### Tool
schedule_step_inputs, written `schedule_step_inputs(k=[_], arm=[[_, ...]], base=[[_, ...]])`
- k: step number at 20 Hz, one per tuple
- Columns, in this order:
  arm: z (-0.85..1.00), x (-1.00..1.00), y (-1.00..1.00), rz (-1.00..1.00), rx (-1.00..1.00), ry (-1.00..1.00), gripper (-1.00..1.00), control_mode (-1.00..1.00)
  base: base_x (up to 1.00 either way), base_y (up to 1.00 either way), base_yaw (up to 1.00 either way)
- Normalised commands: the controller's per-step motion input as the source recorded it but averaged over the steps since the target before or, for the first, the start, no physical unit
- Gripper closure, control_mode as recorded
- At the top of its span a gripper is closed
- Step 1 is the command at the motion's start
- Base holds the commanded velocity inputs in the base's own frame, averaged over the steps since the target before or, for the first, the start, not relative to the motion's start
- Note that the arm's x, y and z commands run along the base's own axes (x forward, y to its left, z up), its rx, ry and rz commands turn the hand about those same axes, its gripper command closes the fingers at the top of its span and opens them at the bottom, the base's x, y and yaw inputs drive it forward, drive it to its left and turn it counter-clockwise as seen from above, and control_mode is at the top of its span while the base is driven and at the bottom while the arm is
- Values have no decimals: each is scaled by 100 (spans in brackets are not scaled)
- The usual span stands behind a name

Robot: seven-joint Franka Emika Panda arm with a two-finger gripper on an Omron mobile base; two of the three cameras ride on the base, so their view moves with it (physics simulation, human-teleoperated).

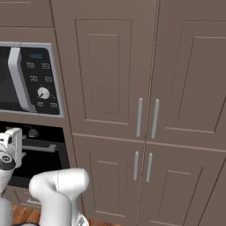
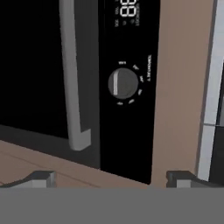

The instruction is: Take the baked cake out of the oven and place it on the plate for cooling. Then close the oven door.

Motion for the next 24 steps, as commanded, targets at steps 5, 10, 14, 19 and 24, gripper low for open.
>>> schedule_step_inputs(k=[5,10,14,19,24], arm=[[-47,43,23,0,-9,0,-100,-100],[-37,48,31,0,-4,0,-100,-100],[-32,46,30,0,-3,-1,-100,-100],[-43,32,33,-4,-5,-2,-100,-100],[-45,25,31,-9,-1,-3,-100,-100]], base=[[0,0,0],[0,0,0],[0,0,0],[0,0,0],[0,0,0]])
